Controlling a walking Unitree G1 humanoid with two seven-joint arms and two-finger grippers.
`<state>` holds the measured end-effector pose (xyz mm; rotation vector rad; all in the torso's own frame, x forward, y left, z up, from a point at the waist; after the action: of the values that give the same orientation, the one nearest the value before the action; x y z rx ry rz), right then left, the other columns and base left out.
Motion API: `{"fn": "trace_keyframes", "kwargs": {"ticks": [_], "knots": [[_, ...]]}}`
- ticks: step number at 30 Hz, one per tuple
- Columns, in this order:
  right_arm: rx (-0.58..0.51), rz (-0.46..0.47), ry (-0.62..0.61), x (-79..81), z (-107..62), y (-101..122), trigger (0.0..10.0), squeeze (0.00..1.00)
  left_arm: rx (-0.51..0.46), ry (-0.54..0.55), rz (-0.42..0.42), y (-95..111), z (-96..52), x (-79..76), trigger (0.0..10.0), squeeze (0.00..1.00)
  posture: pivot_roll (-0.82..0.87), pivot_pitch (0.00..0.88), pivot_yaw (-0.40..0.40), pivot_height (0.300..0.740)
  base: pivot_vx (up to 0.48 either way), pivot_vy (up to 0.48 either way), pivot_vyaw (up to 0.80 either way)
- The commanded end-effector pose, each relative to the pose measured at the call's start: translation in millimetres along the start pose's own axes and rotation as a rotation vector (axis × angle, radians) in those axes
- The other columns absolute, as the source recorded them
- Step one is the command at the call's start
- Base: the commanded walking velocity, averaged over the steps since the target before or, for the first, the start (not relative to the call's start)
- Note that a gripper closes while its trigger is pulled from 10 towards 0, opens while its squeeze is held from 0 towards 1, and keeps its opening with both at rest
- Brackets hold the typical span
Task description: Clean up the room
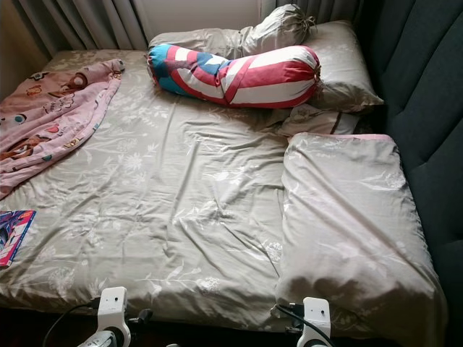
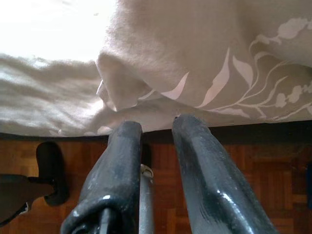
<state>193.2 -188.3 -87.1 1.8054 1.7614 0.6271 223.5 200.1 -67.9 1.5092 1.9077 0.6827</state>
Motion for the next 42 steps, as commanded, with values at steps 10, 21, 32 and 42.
{"fn": "trace_keyframes", "kwargs": {"ticks": [10,21,32,42], "knots": [[0.068,-0.066,0.002,-3.1,-4.9,-19,10.0,0.00,0.059,0.028,0.007,-15,-3.4,4.0,10.0,0.00,-0.01,0.169,0.034,0.740,0.000,0.101,0.44],[0.088,-0.043,0.002,-5.3,-6.5,-24,10.0,0.00,0.061,0.029,0.012,-14,-3.0,3.1,10.0,0.00,0.00,0.172,0.032,0.740,0.000,0.465,0.04],[0.109,-0.049,0.005,-12.0,-8.3,-29,10.0,0.00,0.052,0.034,0.014,-11,-2.5,4.8,10.0,0.00,0.00,0.186,0.036,0.740,0.000,0.467,0.00],[0.109,-0.053,0.009,-12.7,-7.9,-27,10.0,0.00,0.048,0.037,0.012,-11,-2.5,5.1,10.0,0.00,0.00,0.202,0.037,0.740,0.000,0.472,0.00]]}}
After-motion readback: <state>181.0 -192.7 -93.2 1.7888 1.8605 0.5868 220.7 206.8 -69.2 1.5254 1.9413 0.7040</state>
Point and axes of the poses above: a point about 5 cm out from each wrist's last joint towards the gripper, its own z axis pointing out of the wrist towards the gripper, its own y axis along the axis of the wrist's last joint, x = y × z, the point moved 1 cm from there along z, pointing out of the wrist towards the gripper, and after that the axes turned 6 degrees about -z, right-handed, at the moved point
